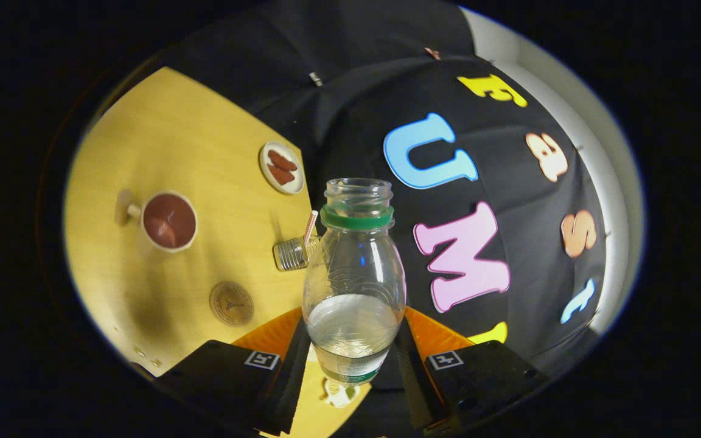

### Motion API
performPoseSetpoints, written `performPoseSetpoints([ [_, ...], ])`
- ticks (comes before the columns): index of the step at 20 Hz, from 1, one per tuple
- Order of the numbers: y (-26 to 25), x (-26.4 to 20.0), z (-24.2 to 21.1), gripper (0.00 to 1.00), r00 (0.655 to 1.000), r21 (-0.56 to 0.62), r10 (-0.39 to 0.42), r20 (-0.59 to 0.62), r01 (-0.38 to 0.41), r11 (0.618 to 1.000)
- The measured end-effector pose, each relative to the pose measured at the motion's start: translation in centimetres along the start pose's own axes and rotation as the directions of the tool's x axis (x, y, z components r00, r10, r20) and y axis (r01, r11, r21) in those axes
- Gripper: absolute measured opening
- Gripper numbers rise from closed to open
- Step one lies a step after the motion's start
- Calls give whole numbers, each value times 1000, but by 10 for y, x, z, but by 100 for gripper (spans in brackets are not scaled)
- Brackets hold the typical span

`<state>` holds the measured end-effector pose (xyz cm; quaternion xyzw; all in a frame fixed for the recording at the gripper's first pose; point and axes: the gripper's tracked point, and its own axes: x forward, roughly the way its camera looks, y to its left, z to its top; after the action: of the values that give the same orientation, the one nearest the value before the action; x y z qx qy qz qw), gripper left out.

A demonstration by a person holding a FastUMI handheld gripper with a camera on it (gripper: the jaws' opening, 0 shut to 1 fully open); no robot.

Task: Take the bottle from table, then pour the juice into the cup, finally place the bottle on the coaster

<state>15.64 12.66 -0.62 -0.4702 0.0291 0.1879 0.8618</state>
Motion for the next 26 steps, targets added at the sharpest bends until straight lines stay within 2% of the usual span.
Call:
performPoseSetpoints([
  [1,2,1,-1,73,1000,87,25,12,-26,996],
  [4,10,14,-8,73,996,300,82,42,-91,950],
  [7,18,25,-29,73,993,427,115,37,-120,896],
  [10,33,34,-37,73,985,550,159,65,-168,818],
  [12,39,42,-35,73,981,616,166,104,-194,763],
  [15,48,57,-28,73,973,671,160,164,-229,705],
  [19,68,84,-32,74,970,740,164,179,-243,627],
  [22,79,102,-41,74,973,773,156,172,-232,590],
  [26,91,120,-55,74,977,765,158,141,-208,610],
])
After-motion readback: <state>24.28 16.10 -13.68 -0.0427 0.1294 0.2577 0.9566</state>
